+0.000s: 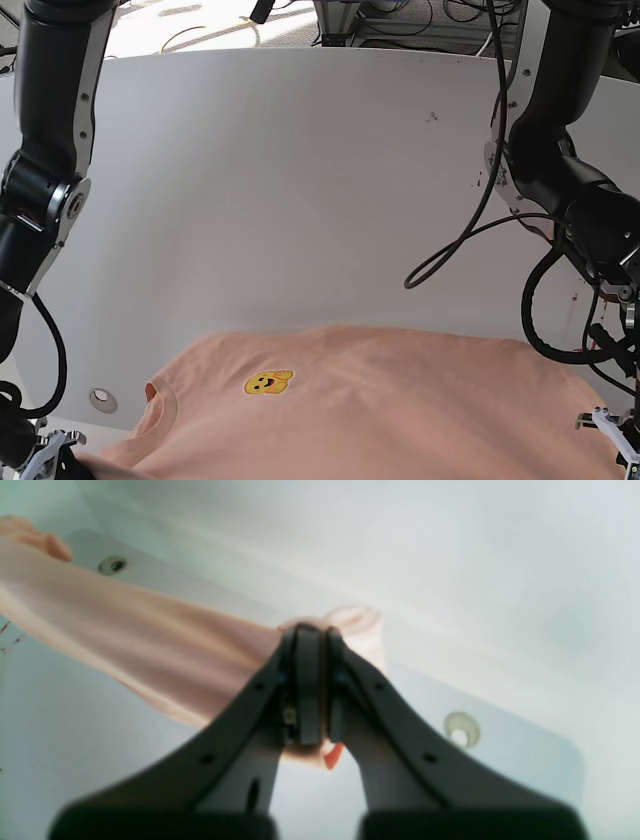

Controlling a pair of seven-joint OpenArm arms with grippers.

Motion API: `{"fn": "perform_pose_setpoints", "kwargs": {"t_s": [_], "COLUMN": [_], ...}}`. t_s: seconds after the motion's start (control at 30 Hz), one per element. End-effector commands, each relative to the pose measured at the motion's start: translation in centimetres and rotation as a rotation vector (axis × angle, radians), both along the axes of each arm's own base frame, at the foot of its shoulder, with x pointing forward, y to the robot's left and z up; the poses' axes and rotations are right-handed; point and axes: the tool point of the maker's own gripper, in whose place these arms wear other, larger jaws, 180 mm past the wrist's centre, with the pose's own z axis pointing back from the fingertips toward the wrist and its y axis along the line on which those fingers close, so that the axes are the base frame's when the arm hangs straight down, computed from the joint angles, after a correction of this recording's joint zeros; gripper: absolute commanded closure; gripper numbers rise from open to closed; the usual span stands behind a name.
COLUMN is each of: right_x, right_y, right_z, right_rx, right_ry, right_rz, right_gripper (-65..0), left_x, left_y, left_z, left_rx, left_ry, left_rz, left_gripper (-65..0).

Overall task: Fold the T-shirt properly
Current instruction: 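Lift the shirt with both grippers and shake it out, then lay it down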

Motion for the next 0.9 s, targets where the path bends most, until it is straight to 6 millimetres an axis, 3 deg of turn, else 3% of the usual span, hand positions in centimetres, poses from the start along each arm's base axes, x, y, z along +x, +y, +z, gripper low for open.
{"fn": "perform_pose_setpoints", "kwargs": {"t_s": [0.0,0.07,0.17,0.33,0.37,0.43,0.5,0.6,0.73,0.87], "right_x": [-0.1,-0.1,-0.4,-0.5,-0.5,-0.4,-0.7,-1.6,-3.2,-6.1], "right_y": [-0.9,-0.9,-1.1,-1.6,-1.6,-2.0,-2.6,-3.4,-4.0,-4.9], "right_z": [5.9,8.7,10.6,9.9,9.8,7.2,5.5,1.2,-4.2,-10.4], "right_rx": [-0.052,-0.088,-0.124,-0.156,-0.159,-0.153,-0.134,-0.120,-0.123,-0.109], "right_ry": [-0.103,-0.137,-0.156,-0.119,-0.114,-0.057,-0.032,0.025,0.101,0.196], "right_rz": [-0.017,-0.017,-0.022,-0.034,-0.034,-0.038,-0.049,-0.067,-0.083,-0.114], "right_gripper": [0.0,0.0,0.0,0.0,0.0,0.0,0.0,0.0,0.0,0.0], "left_x": [-1.7,-1.5,-2.0,-1.7,-1.3,-0.6,-0.6,-0.3,-0.5,-1.4], "left_y": [2.0,1.5,1.6,1.4,1.4,0.8,0.4,0.1,0.8,0.5], "left_z": [4.2,6.4,7.7,6.8,5.5,2.6,1.1,-3.1,-8.9,-14.8], "left_rx": [0.008,0.054,0.070,0.039,0.040,0.037,0.037,0.041,0.026,0.016], "left_ry": [-0.080,-0.079,-0.078,-0.042,-0.012,0.052,0.077,0.168,0.298,0.432], "left_rz": [0.095,0.110,0.144,0.155,0.153,0.137,0.129,0.121,0.132,0.128], "left_gripper": [0.0,0.0,0.0,0.0,0.0,0.0,0.0,0.0,0.0,0.0]}}
